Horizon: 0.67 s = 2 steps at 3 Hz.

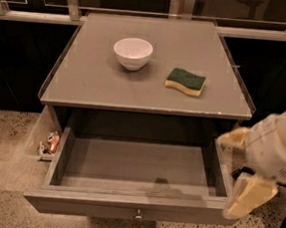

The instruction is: Close top drawer

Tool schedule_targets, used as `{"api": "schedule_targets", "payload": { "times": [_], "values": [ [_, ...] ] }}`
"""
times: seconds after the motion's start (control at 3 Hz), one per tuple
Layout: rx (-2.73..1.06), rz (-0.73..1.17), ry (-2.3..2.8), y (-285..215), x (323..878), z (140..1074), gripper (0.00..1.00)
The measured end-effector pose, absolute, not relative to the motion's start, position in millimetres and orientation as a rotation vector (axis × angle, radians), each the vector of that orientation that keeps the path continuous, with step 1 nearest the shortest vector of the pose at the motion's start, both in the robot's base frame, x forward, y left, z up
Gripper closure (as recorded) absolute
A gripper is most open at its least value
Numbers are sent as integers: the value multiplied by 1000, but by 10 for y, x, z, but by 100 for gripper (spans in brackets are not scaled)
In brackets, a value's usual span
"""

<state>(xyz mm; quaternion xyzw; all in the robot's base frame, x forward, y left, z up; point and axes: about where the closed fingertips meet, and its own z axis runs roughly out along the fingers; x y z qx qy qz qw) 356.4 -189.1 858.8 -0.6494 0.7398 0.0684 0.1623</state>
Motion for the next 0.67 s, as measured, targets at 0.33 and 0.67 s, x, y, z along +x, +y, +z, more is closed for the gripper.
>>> {"api": "schedule_targets", "payload": {
  "times": [0.33, 0.67],
  "values": [
    [-1852, 263, 2072, -1851, 3349, 8030, 42],
    [-1843, 305, 2093, -1851, 3254, 7466, 65]
  ]
}}
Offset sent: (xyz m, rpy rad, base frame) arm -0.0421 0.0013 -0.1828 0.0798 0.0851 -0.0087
